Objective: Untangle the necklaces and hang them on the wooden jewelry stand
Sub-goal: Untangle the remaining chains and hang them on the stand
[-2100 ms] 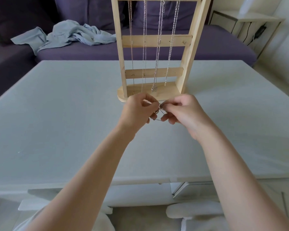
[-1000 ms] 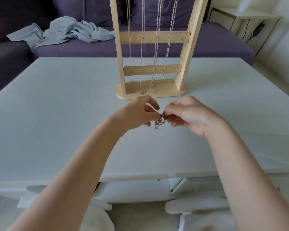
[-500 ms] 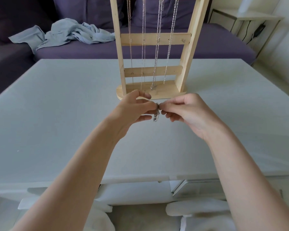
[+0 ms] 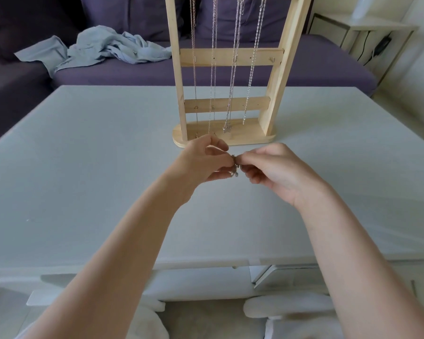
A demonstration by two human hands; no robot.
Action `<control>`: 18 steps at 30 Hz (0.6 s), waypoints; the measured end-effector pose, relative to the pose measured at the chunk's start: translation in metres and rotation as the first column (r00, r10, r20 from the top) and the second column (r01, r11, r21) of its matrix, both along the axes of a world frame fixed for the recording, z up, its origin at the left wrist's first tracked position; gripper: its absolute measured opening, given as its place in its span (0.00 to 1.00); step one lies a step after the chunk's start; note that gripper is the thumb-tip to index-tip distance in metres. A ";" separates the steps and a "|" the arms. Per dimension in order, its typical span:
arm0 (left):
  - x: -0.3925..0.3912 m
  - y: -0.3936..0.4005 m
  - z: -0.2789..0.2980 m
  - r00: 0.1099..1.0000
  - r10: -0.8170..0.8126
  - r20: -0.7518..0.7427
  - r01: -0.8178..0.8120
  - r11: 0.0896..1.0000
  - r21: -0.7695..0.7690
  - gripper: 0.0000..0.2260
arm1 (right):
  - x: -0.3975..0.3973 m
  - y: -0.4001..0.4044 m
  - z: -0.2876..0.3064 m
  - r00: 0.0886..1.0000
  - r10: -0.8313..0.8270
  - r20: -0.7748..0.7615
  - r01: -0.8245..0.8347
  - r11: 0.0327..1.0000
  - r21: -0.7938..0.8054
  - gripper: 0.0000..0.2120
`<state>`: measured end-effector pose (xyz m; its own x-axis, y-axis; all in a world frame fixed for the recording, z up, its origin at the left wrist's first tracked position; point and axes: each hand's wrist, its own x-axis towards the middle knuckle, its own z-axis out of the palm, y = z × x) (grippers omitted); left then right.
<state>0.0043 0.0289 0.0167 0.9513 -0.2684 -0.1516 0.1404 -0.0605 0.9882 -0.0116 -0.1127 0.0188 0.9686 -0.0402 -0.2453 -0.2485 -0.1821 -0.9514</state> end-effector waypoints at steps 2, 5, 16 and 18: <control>0.001 0.002 0.001 0.996 -0.002 -0.090 -0.007 0.995 -0.100 0.07 | 0.001 -0.001 0.002 0.999 0.025 -0.043 -0.022 0.999 0.049 0.06; 0.003 0.004 0.001 0.993 0.076 -0.095 -0.088 0.988 -0.127 0.09 | -0.001 -0.002 0.004 0.989 0.101 -0.105 -0.099 0.995 0.025 0.09; 0.000 -0.014 -0.009 0.963 0.175 0.207 -0.183 0.983 0.024 0.11 | -0.003 0.001 0.003 1.000 -0.023 0.014 0.020 0.974 0.226 0.11; 0.000 -0.016 -0.011 0.925 0.166 0.341 -0.218 0.969 0.118 0.12 | -0.001 -0.001 0.004 1.000 -0.011 0.022 0.006 0.970 0.245 0.09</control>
